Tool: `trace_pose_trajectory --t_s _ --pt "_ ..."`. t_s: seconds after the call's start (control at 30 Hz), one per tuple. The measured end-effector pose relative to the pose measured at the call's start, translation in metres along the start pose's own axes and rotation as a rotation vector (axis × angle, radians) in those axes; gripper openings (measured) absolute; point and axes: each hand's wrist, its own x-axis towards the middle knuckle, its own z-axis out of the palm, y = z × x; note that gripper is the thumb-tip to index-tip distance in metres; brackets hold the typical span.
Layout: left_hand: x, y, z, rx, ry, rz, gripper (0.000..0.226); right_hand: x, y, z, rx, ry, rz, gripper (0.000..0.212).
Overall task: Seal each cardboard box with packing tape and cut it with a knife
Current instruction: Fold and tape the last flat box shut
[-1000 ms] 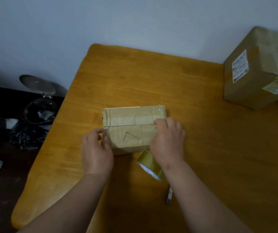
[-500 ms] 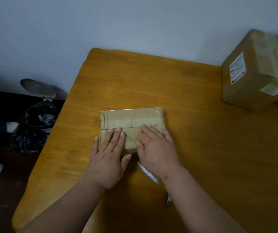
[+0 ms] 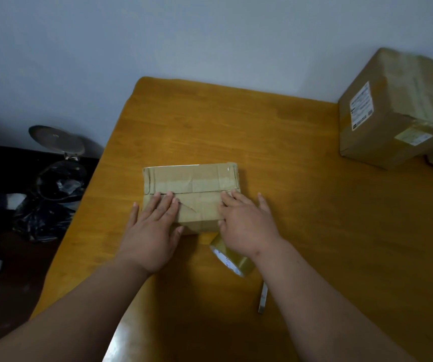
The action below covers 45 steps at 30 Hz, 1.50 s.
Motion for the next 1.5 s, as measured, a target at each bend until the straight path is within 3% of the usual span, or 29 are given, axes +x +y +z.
trace_pose_trajectory --t_s 0.1,0.23,0.4,0.53,0.63,0.77,0.9,1.3,1.5 --pt "-0.007 -0.006 -0.001 -0.061 0.057 -0.016 0.073 0.002 -0.008 0.002 0.036 0.046 0.006 0.053" --pt "-0.013 -0.02 0.008 -0.013 -0.005 -0.015 0.079 0.0 -0.011 0.012 0.012 -0.043 0.004 0.066" --pt "-0.017 -0.021 0.004 0.009 0.049 0.005 0.08 0.008 -0.029 0.004 0.038 0.103 0.038 0.057" --pt "-0.019 -0.018 0.006 0.04 0.054 0.03 0.076 0.007 -0.039 0.016 0.0 0.04 0.007 0.057" --pt "-0.013 -0.015 -0.001 0.005 0.083 0.005 0.077 0.014 -0.047 0.013 -0.011 0.115 0.009 0.06" --pt "-0.009 -0.019 0.005 0.049 -0.005 -0.012 0.085 0.017 -0.053 0.019 -0.047 -0.003 -0.016 0.066" --pt "-0.004 -0.024 -0.001 0.055 0.001 -0.003 0.081 0.021 -0.061 0.023 -0.036 0.064 -0.005 0.073" --pt "-0.007 -0.031 0.003 0.081 -0.055 0.059 0.087 0.02 -0.063 0.037 -0.086 -0.033 -0.002 0.089" --pt "0.001 -0.033 -0.005 0.033 -0.035 0.05 0.067 0.026 -0.062 0.02 0.013 -0.056 -0.007 0.073"
